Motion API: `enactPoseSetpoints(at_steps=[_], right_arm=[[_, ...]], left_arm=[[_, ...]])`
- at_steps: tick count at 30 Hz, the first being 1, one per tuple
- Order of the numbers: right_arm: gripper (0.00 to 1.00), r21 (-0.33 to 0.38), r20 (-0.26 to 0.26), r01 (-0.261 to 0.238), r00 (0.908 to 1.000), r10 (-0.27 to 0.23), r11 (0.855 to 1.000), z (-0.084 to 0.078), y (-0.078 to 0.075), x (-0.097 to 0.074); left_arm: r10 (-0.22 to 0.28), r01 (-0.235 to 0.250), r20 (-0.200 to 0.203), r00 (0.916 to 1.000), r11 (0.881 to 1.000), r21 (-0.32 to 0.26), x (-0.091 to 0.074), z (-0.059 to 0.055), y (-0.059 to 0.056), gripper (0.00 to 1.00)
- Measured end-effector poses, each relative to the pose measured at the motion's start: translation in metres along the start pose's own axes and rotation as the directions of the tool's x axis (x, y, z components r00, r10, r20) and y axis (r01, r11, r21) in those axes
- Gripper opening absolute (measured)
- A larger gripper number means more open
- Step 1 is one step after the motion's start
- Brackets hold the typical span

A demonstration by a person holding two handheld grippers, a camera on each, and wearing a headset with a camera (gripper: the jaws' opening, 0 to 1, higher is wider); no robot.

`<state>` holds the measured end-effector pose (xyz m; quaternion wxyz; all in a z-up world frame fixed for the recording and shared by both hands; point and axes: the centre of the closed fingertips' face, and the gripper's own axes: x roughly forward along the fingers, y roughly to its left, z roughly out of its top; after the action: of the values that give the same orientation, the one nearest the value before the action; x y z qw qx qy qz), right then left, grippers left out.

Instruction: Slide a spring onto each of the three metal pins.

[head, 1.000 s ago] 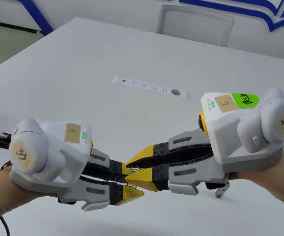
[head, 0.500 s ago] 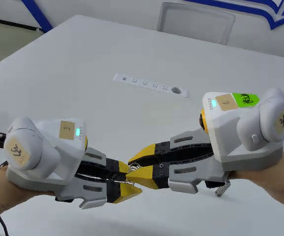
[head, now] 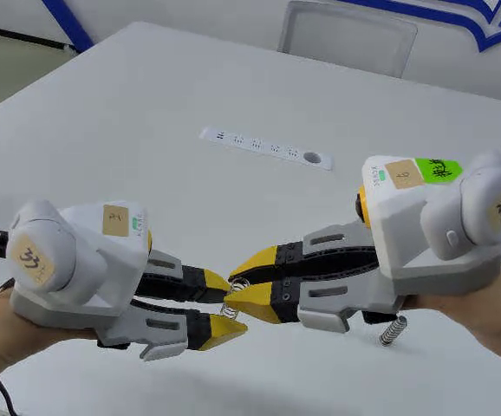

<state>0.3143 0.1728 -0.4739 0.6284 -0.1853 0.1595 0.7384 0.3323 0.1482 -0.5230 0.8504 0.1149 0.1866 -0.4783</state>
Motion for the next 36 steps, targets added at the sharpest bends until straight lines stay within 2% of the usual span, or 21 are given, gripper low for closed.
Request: enactPoseSetpoints(at_steps=[7,10,16,20,23,25,27,30,36], right_arm=[[0.11,-0.003,0.004,0.023,0.9997,-0.023,1.0,0.003,-0.012,0.0],[0.11,0.007,0.001,0.049,0.9988,-0.049,0.999,0.001,-0.024,0.001],[0.11,0.037,0.002,0.102,0.9948,-0.102,0.994,-0.005,-0.045,0.001],[0.11,0.074,-0.01,0.154,0.988,-0.154,0.985,-0.013,-0.063,0.002],[0.11,0.094,-0.031,0.198,0.98,-0.196,0.976,-0.023,-0.077,0.003],[0.11,0.11,-0.042,0.231,0.9728,-0.228,0.967,-0.029,-0.087,0.003],[0.11,0.126,-0.047,0.245,0.9695,-0.24,0.961,-0.033,-0.093,0.004],[0.11,0.148,-0.065,0.267,0.9634,-0.26,0.952,-0.042,-0.102,0.007],[0.11,0.176,-0.096,0.275,0.9605,-0.262,0.945,-0.057,-0.107,0.016]], left_arm=[[0.044,-0.043,0.016,0.9989,0.998,-0.041,-0.01,-0.002,0.012,0.3],[0.079,-0.078,0.014,0.9968,0.995,-0.054,-0.015,-0.004,0.019,0.35],[0.112,-0.111,0.015,0.9936,0.991,-0.08,-0.022,-0.008,0.028,0.46],[0.144,-0.143,0.001,0.9896,0.985,-0.091,-0.026,-0.012,0.037,0.52],[0.161,-0.159,0.01,0.9869,0.981,-0.111,-0.03,-0.012,0.042,0.57],[0.167,-0.164,0.02,0.9857,0.979,-0.124,-0.032,-0.011,0.044,0.61],[0.169,-0.165,0.021,0.9854,0.978,-0.129,-0.033,-0.012,0.045,0.64],[0.166,-0.164,0.006,0.986,0.976,-0.146,-0.033,-0.018,0.046,0.69],[0.146,-0.141,0.017,0.9891,0.974,-0.178,-0.033,-0.019,0.041,0.77]])
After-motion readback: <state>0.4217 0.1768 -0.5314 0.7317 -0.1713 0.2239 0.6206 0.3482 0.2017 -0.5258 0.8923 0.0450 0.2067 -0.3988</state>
